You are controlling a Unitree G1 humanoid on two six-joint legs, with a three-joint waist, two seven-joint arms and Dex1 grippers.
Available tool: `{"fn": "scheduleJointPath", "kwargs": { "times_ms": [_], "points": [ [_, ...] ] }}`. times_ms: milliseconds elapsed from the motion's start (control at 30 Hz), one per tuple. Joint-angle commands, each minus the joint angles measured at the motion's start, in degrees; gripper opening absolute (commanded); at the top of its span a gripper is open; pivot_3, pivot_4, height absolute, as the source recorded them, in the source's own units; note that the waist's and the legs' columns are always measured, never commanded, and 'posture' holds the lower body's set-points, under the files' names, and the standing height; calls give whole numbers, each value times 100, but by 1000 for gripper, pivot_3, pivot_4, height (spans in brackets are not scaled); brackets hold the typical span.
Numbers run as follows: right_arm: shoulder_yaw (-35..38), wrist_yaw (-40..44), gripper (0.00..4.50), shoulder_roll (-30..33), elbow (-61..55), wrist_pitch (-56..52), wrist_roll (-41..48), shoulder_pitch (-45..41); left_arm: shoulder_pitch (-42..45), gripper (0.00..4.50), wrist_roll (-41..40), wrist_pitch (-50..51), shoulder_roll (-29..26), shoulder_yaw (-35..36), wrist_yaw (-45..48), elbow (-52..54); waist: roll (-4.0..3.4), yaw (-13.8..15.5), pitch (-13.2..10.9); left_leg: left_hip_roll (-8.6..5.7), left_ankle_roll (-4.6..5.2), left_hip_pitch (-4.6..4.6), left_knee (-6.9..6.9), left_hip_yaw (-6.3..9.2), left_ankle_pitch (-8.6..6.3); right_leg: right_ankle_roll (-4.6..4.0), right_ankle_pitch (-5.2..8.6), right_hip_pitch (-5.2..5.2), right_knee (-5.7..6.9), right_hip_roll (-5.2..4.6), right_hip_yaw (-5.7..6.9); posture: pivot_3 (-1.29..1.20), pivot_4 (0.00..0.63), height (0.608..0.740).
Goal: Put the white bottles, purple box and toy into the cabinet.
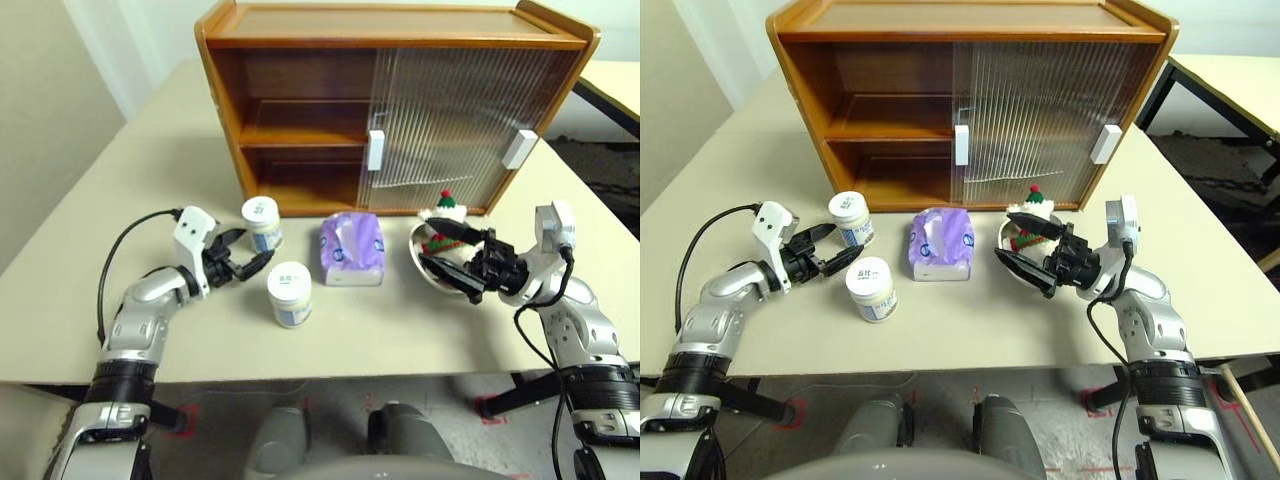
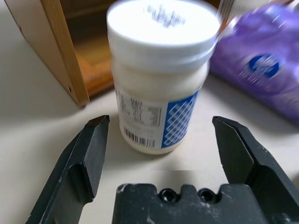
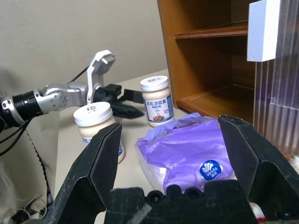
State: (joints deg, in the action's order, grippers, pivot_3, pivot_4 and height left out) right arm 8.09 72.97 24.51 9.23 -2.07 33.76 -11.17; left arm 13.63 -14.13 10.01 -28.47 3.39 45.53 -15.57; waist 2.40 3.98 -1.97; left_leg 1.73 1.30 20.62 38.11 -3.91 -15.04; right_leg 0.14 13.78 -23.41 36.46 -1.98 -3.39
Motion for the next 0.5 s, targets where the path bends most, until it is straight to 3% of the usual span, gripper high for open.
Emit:
{"fn": "scheduleJointPath", "kwargs": {
  "times_ms": [33, 500],
  "points": [
    [-36, 13, 4500, 44, -40, 20, -30, -81, 196, 4477, 205, -41, 83, -109, -189, -241, 1, 5, 0, -1, 0, 0, 0, 0, 0, 0, 0, 0, 0, 0, 0, 131, 0, 740],
    [-94, -70, 4500, -9, -82, 53, -74, -54, 870, 4477, 452, -322, 487, -339, -285, -1404, 3, 4, 1, -3, 0, 2, 1, 2, 0, 3, -1, 0, -1, 2, 0, 114, 0, 740]
  ]
}}
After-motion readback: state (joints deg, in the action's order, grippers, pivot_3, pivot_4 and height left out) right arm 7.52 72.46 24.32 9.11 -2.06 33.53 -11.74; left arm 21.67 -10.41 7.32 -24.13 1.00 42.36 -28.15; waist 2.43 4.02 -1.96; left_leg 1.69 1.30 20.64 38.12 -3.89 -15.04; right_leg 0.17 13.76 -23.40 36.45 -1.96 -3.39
